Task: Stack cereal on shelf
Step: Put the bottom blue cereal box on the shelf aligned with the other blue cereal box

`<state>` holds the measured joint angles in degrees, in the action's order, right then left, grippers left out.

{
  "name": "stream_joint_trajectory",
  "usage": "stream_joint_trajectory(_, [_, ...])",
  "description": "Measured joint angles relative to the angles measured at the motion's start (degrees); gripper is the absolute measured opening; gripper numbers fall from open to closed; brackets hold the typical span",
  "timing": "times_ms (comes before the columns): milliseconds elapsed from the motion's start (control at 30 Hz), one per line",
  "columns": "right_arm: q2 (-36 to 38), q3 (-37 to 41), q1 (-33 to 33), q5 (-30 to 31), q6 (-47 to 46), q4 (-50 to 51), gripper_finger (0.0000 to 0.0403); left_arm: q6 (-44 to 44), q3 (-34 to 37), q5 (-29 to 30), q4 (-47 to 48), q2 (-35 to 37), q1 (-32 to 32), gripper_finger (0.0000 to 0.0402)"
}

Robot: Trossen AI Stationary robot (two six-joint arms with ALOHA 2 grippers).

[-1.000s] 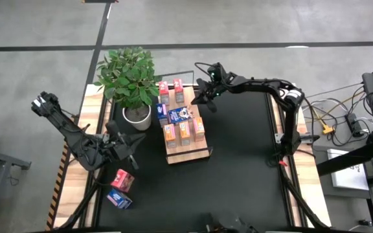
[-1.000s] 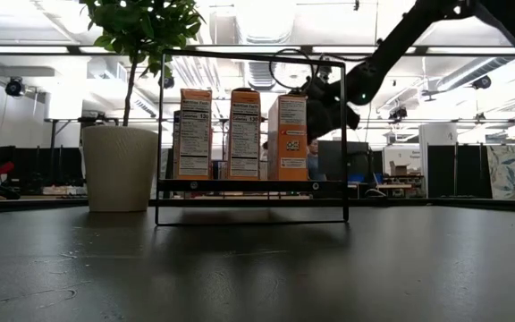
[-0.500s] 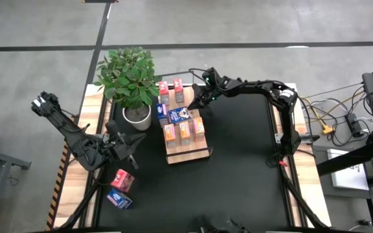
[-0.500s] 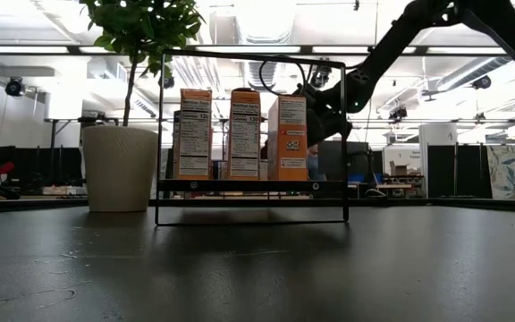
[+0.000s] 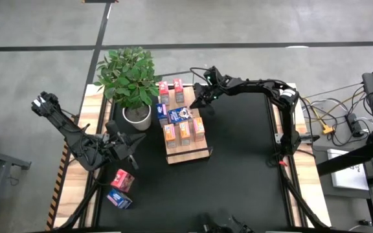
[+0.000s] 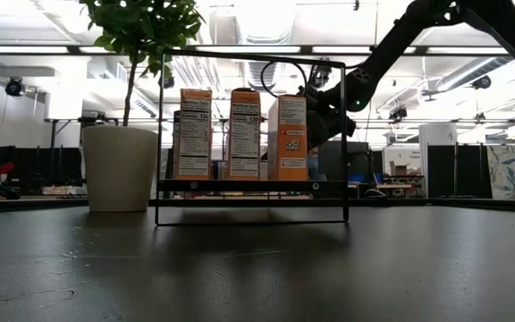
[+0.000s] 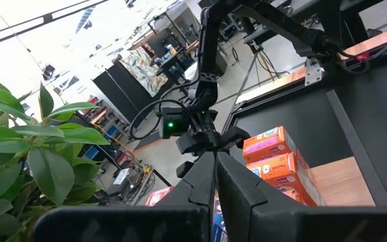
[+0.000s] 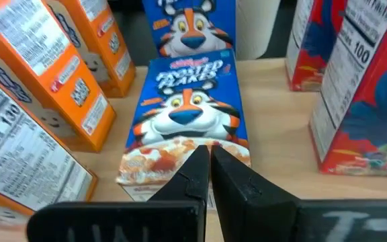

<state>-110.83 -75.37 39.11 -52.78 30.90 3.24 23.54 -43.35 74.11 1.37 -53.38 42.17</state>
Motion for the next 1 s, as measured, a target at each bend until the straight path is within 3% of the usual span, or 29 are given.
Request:
stream_joint_trajectory(300, [0.22,-0.1,0.31,3.28,2.62,3.12,0.0009,-0.01,0.0,0.0,0.0,0.01,-0.02,0.0])
stream_joint_trajectory(500, [0.24,-2.66,1.66,4.18,6.6,12.51,0.0009,-0.01,0.0,-0.02,0.0,0.01,-0.02,0.0])
stream_joint_trajectory(767, [0.09,-4.85,2.95,15.81,12.64,25.93,0.0009,-0.01,0.0,-0.02,0.0,0.01,-0.02,0.0])
stream_joint_trajectory(1000, [0.04,-4.72,3.47,15.83,12.19,27.31,0.0009,-0.01,0.0,-0.04,-0.01,0.01,-0.01,0.0])
